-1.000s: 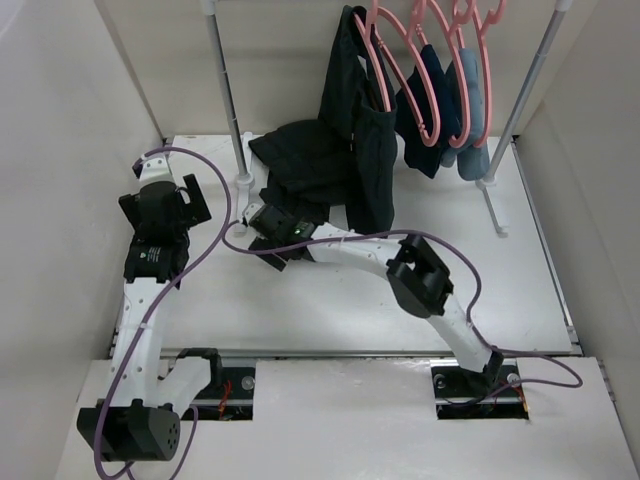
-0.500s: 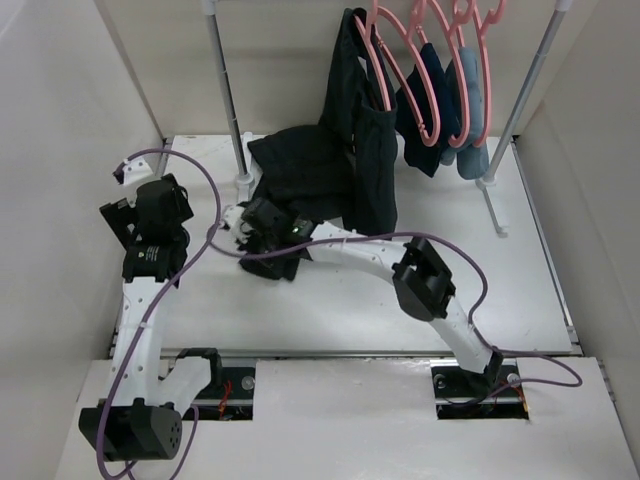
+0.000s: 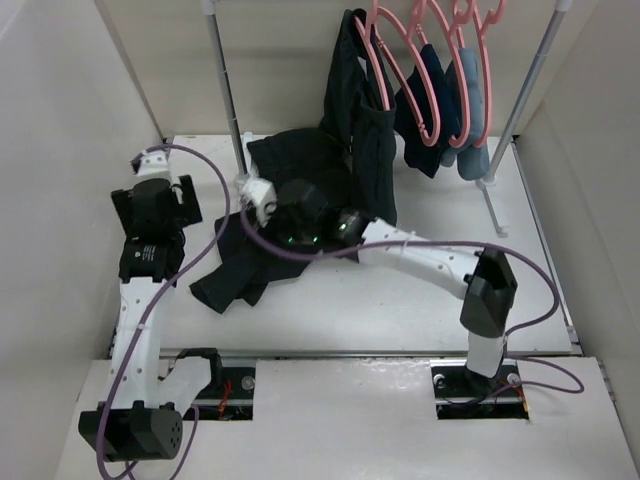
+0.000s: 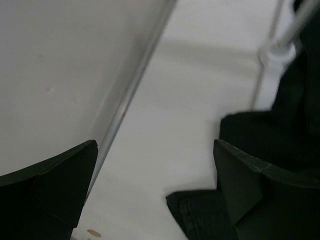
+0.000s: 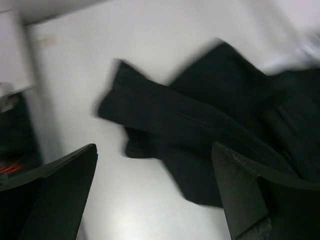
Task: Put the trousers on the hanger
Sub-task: Flatten out the trousers at the center of the board.
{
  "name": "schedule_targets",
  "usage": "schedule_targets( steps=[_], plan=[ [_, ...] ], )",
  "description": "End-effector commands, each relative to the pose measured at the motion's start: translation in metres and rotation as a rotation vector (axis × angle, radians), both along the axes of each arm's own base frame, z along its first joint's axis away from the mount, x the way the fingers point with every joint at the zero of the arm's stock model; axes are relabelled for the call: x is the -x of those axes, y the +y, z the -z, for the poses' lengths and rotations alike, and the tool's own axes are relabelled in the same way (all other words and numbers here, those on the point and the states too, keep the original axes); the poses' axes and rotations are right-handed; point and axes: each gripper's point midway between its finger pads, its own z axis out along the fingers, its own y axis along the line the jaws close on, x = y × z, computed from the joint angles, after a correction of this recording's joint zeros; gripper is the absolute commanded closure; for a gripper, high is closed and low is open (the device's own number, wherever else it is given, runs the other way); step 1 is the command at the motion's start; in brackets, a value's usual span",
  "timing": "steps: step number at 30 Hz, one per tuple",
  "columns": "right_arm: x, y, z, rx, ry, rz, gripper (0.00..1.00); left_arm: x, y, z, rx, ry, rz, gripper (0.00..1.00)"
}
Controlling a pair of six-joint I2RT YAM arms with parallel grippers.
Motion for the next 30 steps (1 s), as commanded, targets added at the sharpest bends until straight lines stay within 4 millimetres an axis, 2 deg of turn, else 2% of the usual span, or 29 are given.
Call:
schedule_targets(
  steps=[1, 2, 3, 4, 5, 6, 7, 9, 10, 11, 12, 13, 14, 15, 16, 19, 20, 21, 22, 23, 24, 25, 26, 27, 28, 30],
  plan=[
    [-0.072, -0.048, 0.014, -0.021, 0.112, 0.288, 0.00, -0.007, -0.063, 0.037, -0.048, 0.184, 0.477, 0.00],
    [-0.098, -0.067, 0.025, -0.006, 0.140, 0.371, 0.00, -0.001, -0.072, 0.050, -0.053, 0.247, 0.543, 0.00],
    [-0.109, -0.078, 0.031, 0.007, 0.171, 0.420, 0.00, 0.002, -0.086, 0.060, -0.066, 0.298, 0.634, 0.00],
    [-0.121, -0.083, 0.045, 0.013, 0.227, 0.474, 0.00, 0.006, -0.094, 0.070, -0.116, 0.353, 0.728, 0.00],
    [-0.134, -0.090, 0.050, 0.016, 0.245, 0.508, 0.00, 0.014, -0.104, 0.086, -0.118, 0.413, 0.797, 0.00],
    [-0.159, -0.102, 0.041, -0.009, 0.241, 0.568, 0.00, 0.019, -0.110, 0.095, -0.140, 0.455, 0.843, 0.00],
    [-0.171, -0.107, 0.059, 0.025, 0.265, 0.608, 0.00, 0.023, -0.127, 0.110, -0.161, 0.511, 0.925, 0.00],
    [-0.201, -0.120, 0.064, 0.052, 0.212, 0.698, 0.00, 0.034, -0.134, 0.142, -0.211, 0.631, 0.977, 0.00],
    [-0.212, -0.116, 0.049, 0.046, 0.172, 0.698, 0.00, 0.039, -0.137, 0.160, -0.224, 0.704, 0.989, 0.00],
    [-0.221, -0.112, 0.079, 0.133, 0.148, 0.663, 0.00, 0.045, -0.140, 0.179, -0.252, 0.753, 1.002, 0.00],
    [-0.229, -0.112, 0.088, 0.180, 0.120, 0.657, 0.00, 0.035, -0.132, 0.184, -0.286, 0.742, 0.941, 0.00],
    [-0.244, -0.106, 0.065, 0.163, 0.063, 0.668, 0.00, 0.033, -0.130, 0.192, -0.299, 0.753, 0.920, 0.00],
    [-0.243, -0.116, 0.119, 0.318, 0.114, 0.681, 0.00, 0.032, -0.126, 0.202, -0.310, 0.779, 0.904, 0.00],
    [-0.247, -0.120, 0.129, 0.362, 0.107, 0.695, 0.00, 0.035, -0.123, 0.210, -0.311, 0.797, 0.887, 0.02],
    [-0.251, -0.127, 0.136, 0.401, 0.096, 0.728, 0.00, 0.032, -0.122, 0.211, -0.319, 0.797, 0.876, 0.08],
    [-0.244, -0.122, 0.167, 0.435, 0.140, 0.679, 0.00, 0.038, -0.120, 0.223, -0.306, 0.830, 0.871, 0.26],
    [-0.235, -0.126, 0.183, 0.461, 0.167, 0.663, 0.00, 0.038, -0.120, 0.223, -0.306, 0.830, 0.871, 0.38],
    [-0.235, -0.123, 0.180, 0.438, 0.164, 0.655, 0.00, 0.042, -0.119, 0.227, -0.304, 0.849, 0.873, 0.47],
    [-0.231, -0.124, 0.188, 0.448, 0.176, 0.646, 0.00, 0.045, -0.116, 0.230, -0.310, 0.863, 0.865, 0.60],
    [-0.229, -0.127, 0.194, 0.462, 0.184, 0.645, 0.01, 0.045, -0.114, 0.229, -0.319, 0.865, 0.855, 0.76],
    [-0.226, -0.127, 0.195, 0.472, 0.189, 0.629, 0.04, 0.047, -0.107, 0.228, -0.327, 0.861, 0.831, 1.00],
    [-0.224, -0.129, 0.202, 0.493, 0.192, 0.621, 0.08, 0.050, -0.100, 0.229, -0.332, 0.867, 0.805, 1.00],
    [-0.221, -0.125, 0.199, 0.501, 0.181, 0.602, 0.30, 0.051, -0.091, 0.225, -0.358, 0.872, 0.773, 1.00],
    [-0.221, -0.126, 0.204, 0.509, 0.185, 0.601, 0.44, 0.052, -0.082, 0.223, -0.373, 0.873, 0.745, 1.00],
    [-0.214, -0.122, 0.206, 0.515, 0.196, 0.581, 0.58, 0.050, -0.067, 0.213, -0.381, 0.848, 0.686, 1.00],
    [-0.212, -0.116, 0.189, 0.477, 0.198, 0.560, 1.00, 0.049, -0.038, 0.200, -0.458, 0.841, 0.597, 1.00]
  ],
)
